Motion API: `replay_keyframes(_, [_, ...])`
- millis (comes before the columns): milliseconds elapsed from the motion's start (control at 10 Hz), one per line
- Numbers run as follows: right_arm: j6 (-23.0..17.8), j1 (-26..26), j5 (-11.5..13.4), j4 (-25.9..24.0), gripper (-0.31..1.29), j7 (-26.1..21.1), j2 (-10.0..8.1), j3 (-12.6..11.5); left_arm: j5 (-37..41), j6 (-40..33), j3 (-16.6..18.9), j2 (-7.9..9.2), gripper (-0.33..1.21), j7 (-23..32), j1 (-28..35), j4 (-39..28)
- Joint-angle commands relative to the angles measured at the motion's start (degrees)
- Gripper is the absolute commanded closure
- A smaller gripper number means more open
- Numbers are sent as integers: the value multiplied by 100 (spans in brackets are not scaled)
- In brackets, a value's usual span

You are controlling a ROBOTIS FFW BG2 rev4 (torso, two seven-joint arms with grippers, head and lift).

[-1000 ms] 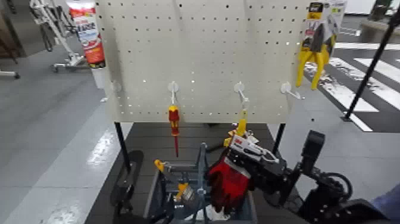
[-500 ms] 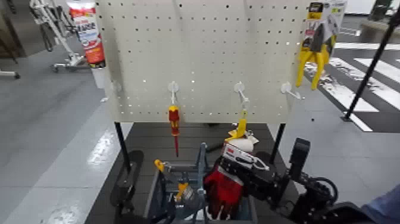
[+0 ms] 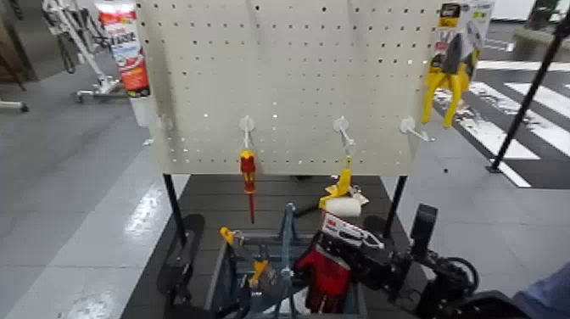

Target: Put the red colored gloves into the crate.

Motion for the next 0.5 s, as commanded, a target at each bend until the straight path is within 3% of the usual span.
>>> replay_keyframes(100, [245,-4,16,0,-12,-95,-15,-29,0,-17,30,-580,17,0,6,-9])
replay_keyframes(500, [263,-4,87,-70,-15,-104,-32,-47,0,-17,48,-571,17,0,6,-9])
